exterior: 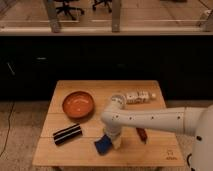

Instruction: Place the white sponge in the ceramic bowl

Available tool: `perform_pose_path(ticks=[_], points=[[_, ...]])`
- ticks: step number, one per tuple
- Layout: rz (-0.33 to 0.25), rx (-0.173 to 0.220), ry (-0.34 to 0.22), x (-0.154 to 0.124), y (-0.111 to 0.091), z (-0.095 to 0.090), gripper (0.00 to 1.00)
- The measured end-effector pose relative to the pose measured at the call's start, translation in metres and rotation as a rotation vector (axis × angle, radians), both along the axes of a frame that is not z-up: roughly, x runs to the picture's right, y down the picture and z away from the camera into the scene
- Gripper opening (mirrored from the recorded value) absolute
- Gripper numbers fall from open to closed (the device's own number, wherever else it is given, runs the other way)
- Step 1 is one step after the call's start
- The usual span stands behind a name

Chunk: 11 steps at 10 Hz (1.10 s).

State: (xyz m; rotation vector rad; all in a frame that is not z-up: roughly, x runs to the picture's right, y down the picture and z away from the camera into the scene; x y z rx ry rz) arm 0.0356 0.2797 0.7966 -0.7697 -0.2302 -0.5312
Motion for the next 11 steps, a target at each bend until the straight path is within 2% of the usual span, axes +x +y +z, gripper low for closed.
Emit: perform_pose_path(ticks=[4,5,8,11], points=[[-0.004,-0.005,0.001,0.002,0.0,-0.004,0.03],[-0.004,-0.004,0.001,0.002,-0.001,-0.004,0.0],[0.002,0.0,0.004,0.002,-0.005,-0.003,0.0],[0.009,0.032,-0.008,-0.001,-0.041,0.004,0.0]])
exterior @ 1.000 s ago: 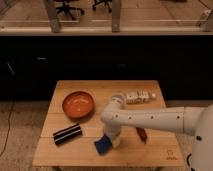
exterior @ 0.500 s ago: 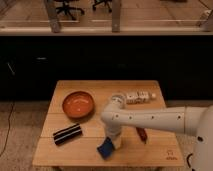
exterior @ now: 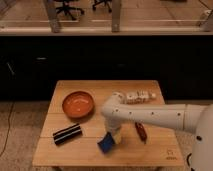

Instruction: Place the white sponge in the ceramic bowl

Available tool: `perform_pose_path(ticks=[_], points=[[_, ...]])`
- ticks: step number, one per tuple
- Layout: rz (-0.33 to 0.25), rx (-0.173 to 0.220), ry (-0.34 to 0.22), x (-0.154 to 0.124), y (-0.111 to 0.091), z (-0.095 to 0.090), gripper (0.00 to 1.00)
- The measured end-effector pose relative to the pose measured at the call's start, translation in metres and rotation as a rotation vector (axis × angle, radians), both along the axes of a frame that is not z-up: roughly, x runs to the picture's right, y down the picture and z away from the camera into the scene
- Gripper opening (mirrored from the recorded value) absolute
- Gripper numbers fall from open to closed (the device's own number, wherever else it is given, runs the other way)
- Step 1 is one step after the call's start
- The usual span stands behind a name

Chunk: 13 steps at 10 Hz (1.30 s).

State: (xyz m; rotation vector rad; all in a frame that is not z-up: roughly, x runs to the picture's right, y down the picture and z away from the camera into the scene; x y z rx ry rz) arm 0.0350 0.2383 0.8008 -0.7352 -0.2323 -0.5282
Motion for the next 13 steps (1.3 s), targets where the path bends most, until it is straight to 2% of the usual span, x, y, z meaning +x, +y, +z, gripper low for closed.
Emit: perform_pose_path(ticks=[4,7,11,13], points=[[0.007,0.024,-0.011,-0.008,-0.022,0.002,0.0],[-0.001,0.042,-0.032,-0.023,-0.052,0.015,0.0],[-0.012,0.062,-0.05,-0.036,-0.072,0.017,0.0],[-0.023,0.074,-0.066,-0.048,-0.091,0.023,0.0]])
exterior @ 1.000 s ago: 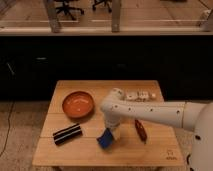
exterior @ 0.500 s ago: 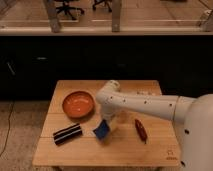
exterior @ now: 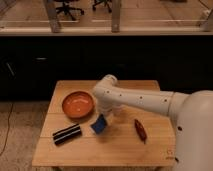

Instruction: Place the white sponge in the ceramic bowl

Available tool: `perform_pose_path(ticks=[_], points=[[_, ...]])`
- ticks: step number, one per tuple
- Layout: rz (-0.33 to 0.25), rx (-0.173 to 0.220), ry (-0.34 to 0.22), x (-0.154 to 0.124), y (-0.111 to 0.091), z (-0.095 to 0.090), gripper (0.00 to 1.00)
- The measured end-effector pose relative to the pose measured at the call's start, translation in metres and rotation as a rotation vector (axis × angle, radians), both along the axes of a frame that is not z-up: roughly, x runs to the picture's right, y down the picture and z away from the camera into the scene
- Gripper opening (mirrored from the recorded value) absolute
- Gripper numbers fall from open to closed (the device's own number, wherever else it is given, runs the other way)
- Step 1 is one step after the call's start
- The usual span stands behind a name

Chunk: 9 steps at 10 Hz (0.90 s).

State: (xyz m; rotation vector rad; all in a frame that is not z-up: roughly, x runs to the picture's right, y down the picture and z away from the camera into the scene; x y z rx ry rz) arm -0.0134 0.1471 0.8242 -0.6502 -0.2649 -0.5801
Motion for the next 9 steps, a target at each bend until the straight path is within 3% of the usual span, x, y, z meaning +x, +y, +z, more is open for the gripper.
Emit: perform_pose_path(ticks=[9], points=[[-0.045,0.032,-0.021,-0.033,-0.047,0.014,0.0]])
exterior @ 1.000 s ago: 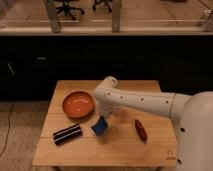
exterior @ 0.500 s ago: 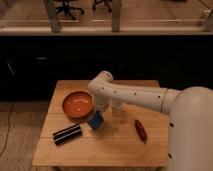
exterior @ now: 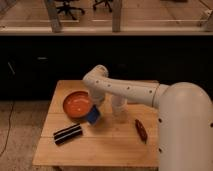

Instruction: Place the white sponge in the ceramic bowl

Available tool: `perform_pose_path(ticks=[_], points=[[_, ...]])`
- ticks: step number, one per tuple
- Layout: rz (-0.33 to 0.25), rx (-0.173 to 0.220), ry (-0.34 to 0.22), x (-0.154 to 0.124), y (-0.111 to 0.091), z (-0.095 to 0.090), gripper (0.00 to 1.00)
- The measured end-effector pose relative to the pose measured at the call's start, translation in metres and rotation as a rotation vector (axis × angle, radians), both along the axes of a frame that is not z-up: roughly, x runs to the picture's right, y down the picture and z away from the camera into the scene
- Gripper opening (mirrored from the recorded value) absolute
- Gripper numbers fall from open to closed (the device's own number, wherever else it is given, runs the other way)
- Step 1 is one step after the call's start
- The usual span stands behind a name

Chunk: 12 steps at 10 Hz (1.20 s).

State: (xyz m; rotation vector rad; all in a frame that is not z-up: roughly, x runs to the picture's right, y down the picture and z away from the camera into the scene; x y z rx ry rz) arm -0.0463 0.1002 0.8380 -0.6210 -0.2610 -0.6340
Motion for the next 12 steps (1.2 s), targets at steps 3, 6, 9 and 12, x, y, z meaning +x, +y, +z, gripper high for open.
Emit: perform_pose_path(ticks=[3,6,9,12], points=[[-0.022,0.006,-0.014,-0.017,-0.017,0.003,0.0],[-0.038,0.009,-0.018,-0.025,-0.026,0.006,0.0],[-0.048,0.015,-0.025,-0.032,-0.032,0.008,0.0],[-0.057,0.023,-0.026,-0.034,-0.039,0.011,0.0]])
